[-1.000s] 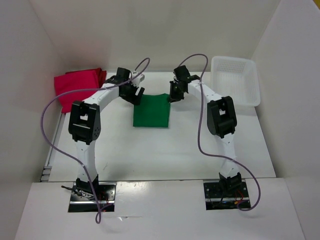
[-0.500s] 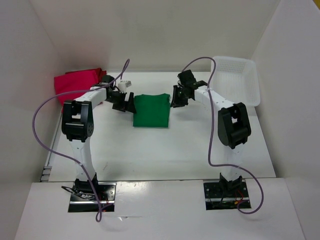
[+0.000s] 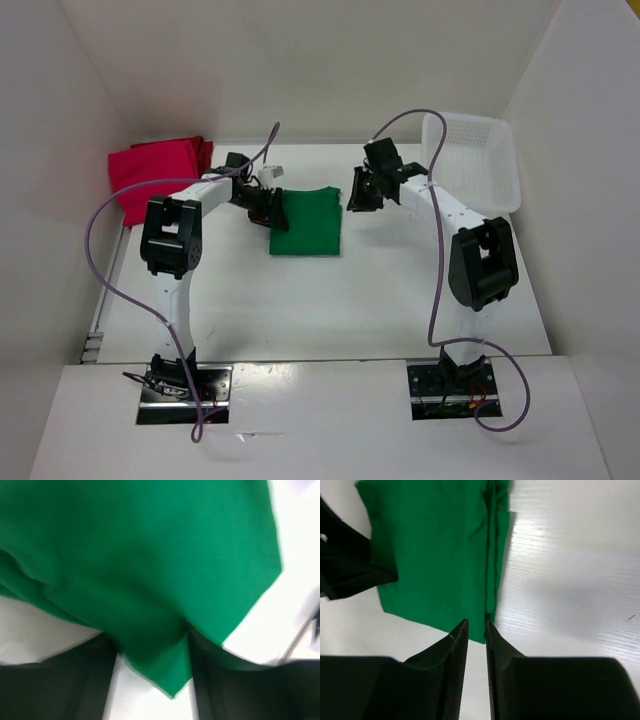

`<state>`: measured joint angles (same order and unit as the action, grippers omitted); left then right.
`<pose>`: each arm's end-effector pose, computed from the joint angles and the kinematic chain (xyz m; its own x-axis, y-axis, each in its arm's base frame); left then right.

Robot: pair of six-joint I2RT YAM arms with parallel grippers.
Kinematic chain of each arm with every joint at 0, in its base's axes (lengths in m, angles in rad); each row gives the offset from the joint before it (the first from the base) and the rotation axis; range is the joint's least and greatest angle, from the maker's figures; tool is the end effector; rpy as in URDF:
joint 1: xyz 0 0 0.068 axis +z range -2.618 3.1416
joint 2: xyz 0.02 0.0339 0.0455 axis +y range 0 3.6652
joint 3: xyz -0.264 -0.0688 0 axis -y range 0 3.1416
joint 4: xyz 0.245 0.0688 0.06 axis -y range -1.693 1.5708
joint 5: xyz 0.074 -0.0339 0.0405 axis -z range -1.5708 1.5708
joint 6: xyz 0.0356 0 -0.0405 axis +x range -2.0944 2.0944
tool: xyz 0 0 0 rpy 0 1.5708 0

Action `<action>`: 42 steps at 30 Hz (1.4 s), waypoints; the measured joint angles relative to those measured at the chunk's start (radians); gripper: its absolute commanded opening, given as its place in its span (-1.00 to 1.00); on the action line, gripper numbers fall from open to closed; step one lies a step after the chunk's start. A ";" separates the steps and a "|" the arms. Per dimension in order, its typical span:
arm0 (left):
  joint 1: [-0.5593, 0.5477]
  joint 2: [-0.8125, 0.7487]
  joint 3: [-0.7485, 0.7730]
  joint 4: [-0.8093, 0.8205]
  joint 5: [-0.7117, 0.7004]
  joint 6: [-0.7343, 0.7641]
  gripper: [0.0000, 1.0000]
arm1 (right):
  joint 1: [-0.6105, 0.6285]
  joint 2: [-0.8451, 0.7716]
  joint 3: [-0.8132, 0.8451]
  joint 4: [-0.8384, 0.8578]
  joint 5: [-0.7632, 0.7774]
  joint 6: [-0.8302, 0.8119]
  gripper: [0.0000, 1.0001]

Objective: Fold and stack the t-shirts
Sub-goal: Put the neatly folded tshirt into the corner of the board with the left arm

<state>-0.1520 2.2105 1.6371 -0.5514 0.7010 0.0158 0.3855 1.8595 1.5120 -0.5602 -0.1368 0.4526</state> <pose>0.4508 -0.0923 0.1515 -0.8855 0.1479 -0.4405 0.4048 0.7110 -0.5750 0.3811 0.1599 0.2534 -0.8536 0.1211 -0.5066 -0.0856 0.9267 0.3658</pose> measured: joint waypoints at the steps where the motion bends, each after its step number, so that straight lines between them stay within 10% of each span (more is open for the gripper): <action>1: -0.001 0.014 0.011 -0.002 -0.002 0.000 -0.07 | -0.002 -0.012 0.000 0.000 0.002 0.000 -0.48; 5: 0.002 0.086 0.086 -0.041 0.011 -0.023 -0.98 | -0.009 -0.052 0.000 0.000 0.013 0.000 -0.48; 13: -0.006 0.126 0.206 -0.121 -0.057 0.036 -1.00 | -0.067 -0.101 -0.100 -0.002 0.029 0.000 -0.48; 29: 0.150 -0.064 0.239 -0.074 -0.758 0.346 -1.00 | -0.113 -0.188 -0.166 -0.009 0.054 0.000 -0.48; 42: 0.177 -0.127 0.250 -0.016 -0.865 0.431 -1.00 | -0.116 -0.192 -0.203 -0.009 0.085 -0.002 -0.48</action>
<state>0.0254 2.0834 1.8874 -0.5678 -0.1642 0.4469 0.2695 1.6672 1.3087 -0.5690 -0.0513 0.4507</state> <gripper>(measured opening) 0.022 0.257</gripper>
